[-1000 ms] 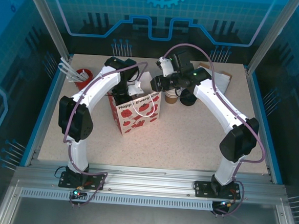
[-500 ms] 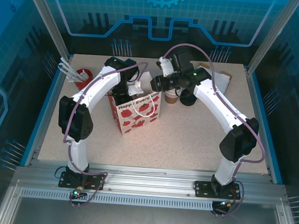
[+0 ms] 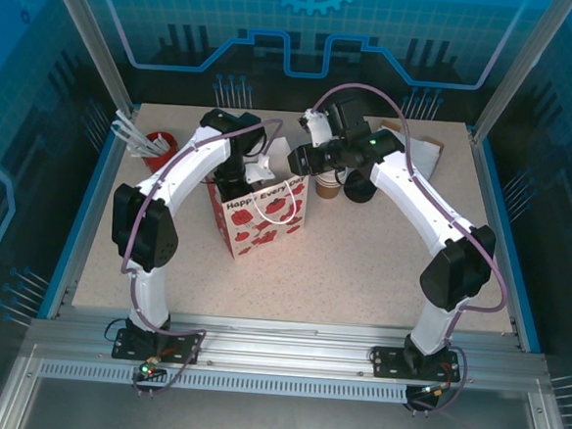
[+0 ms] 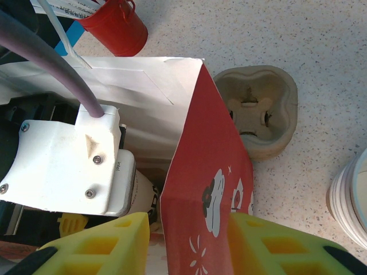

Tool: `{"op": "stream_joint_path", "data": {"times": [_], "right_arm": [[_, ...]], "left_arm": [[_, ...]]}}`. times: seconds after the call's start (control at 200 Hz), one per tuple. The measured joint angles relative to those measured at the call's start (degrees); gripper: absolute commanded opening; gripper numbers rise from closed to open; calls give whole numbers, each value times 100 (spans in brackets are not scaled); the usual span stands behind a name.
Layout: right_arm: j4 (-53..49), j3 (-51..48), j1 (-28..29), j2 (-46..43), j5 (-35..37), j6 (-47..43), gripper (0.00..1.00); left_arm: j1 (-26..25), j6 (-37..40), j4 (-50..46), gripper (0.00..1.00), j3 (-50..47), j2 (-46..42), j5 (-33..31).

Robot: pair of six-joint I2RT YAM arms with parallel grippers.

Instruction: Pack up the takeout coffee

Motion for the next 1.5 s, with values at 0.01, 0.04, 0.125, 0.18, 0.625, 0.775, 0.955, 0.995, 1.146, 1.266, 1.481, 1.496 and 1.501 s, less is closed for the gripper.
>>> {"op": "stream_joint_path", "data": {"times": [0.01,0.04,0.125,0.18,0.625,0.775,0.955,0.995,1.146,1.266,1.481,1.496,1.501], "right_arm": [[-2,0,0,0,0,0,42],[-2,0,0,0,0,0,42],[0,0,0,0,0,0,42],[-2,0,0,0,0,0,42],[-2,-2,0,0,0,0,42],[-2,-4,0,0,0,-2,42],[0,-4,0,0,-2,0,42],[0,-4,0,0,0,0,42],[0,-17,0,0,-2,0,42],[0,-37,0,0,0,0,42],[0,-42,0,0,-2,0,42],[0,-42,0,0,-2,0,42],[0,-42,0,0,-2,0,42]], "left_arm": [[0,0,0,51,0,0,0],[0,0,0,51,0,0,0],[0,0,0,51,0,2,0],[0,0,0,50,0,7,2],[0,0,-7,50,11,162,103],[0,0,-4,50,13,181,103],[0,-7,-2,50,17,203,81],[0,-9,-4,51,24,212,79],[0,-31,-2,50,35,229,63],[0,-33,0,51,33,240,55],[0,-46,22,51,33,299,48],[0,-46,22,51,33,304,48],[0,-46,22,51,33,306,48]]}}
